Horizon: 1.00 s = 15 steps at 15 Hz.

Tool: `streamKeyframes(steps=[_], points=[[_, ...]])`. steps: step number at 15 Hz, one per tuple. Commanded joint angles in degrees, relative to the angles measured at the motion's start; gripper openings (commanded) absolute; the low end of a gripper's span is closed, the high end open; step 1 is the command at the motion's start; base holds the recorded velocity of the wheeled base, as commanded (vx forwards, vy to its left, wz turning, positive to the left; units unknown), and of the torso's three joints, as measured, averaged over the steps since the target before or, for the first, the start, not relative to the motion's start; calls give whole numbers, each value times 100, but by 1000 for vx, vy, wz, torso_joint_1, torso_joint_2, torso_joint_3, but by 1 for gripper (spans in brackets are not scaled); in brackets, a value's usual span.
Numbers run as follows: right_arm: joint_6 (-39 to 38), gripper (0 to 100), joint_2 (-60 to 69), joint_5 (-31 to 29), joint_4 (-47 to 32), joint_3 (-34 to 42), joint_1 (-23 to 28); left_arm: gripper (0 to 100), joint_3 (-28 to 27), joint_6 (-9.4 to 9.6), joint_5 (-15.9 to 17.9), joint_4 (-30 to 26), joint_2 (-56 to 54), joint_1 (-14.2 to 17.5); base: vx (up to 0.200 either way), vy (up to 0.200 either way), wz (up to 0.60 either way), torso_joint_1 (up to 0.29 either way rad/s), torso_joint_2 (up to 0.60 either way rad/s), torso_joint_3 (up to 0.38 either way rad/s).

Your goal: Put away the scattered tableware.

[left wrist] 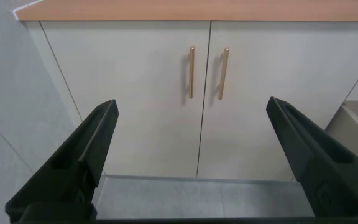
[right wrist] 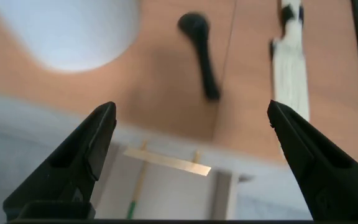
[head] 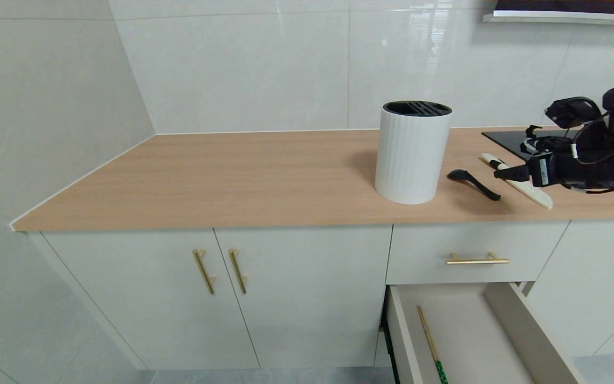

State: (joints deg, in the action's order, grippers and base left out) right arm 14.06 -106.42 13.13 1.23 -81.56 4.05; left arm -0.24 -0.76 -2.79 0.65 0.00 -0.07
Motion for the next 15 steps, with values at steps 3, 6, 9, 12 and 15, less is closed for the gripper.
streamKeyframes(steps=[3, 6, 9, 12, 15], points=[[247, 100, -1662, 85, -694, -1512, 35, 100, -2, -4, -2, -3, 0, -1, 0, 0, 0, 0, 0, 0], [273, 100, -1803, 199, -686, -1627, 35, 100, -2, -4, -2, 6, 0, -1, 0, 0, 0, 0, 0, 0], [238, 100, -2005, 419, -668, -1890, 35, 100, -2, -4, -2, 6, 0, -1, 0, 0, 0, 0, 0, 0], [238, 100, -2278, 480, -668, -2154, 26, 100, -2, 5, -2, 6, 0, -1, 0, 0, 0, 0, 0, 0], [212, 100, -2357, 524, -677, -2268, 35, 100, -2, 5, -2, 6, 0, -1, 0, 0, 0, 0, 0, 0]])
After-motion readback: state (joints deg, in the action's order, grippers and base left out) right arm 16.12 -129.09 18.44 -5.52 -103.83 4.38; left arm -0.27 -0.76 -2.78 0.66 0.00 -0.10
